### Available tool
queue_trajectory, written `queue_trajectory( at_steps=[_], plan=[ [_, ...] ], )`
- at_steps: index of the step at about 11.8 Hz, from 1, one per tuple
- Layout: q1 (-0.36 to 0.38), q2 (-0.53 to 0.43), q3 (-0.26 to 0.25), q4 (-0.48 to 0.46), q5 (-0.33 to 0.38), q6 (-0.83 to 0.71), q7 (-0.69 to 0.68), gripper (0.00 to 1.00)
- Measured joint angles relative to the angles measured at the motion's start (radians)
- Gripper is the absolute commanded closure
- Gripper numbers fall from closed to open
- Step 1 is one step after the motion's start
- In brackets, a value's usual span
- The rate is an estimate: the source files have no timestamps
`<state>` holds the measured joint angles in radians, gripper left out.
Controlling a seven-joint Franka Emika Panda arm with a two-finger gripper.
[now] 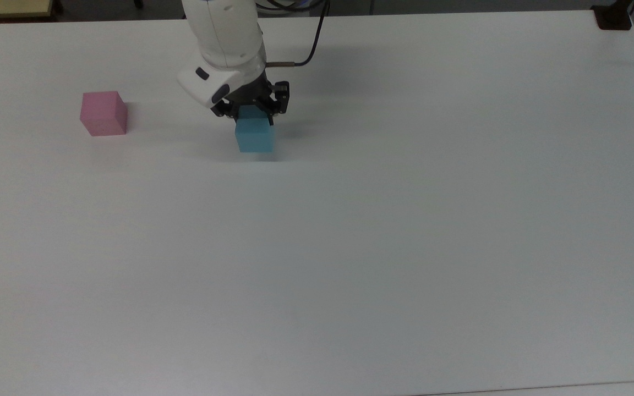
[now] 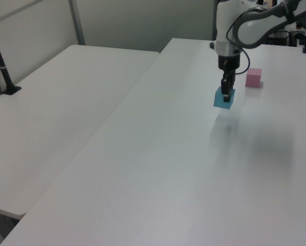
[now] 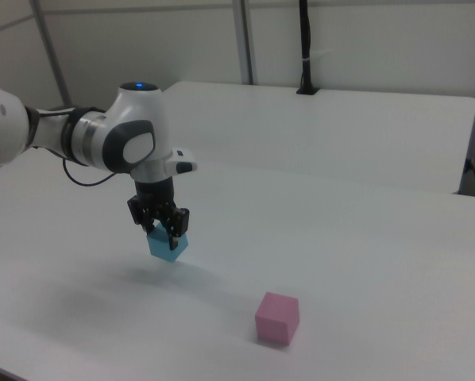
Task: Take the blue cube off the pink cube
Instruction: 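Lower the blue cube onto the table beside the pink cube, then open the gripper and raise it away from the blue cube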
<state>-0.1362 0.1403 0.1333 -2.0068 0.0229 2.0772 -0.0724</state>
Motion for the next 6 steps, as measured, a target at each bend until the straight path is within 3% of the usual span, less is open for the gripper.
queue_trajectory(
  at_steps=[1,2,4,6],
  plan=[
    [0.004,0.017,0.000,-0.001,0.000,0.016,0.002,0.65],
    [0.009,0.031,0.000,-0.001,0.000,0.025,0.003,0.55],
    [0.013,0.052,0.000,-0.001,-0.009,0.037,0.003,0.03],
    [0.013,0.058,0.000,-0.001,-0.016,0.037,0.003,0.00]
  ],
)
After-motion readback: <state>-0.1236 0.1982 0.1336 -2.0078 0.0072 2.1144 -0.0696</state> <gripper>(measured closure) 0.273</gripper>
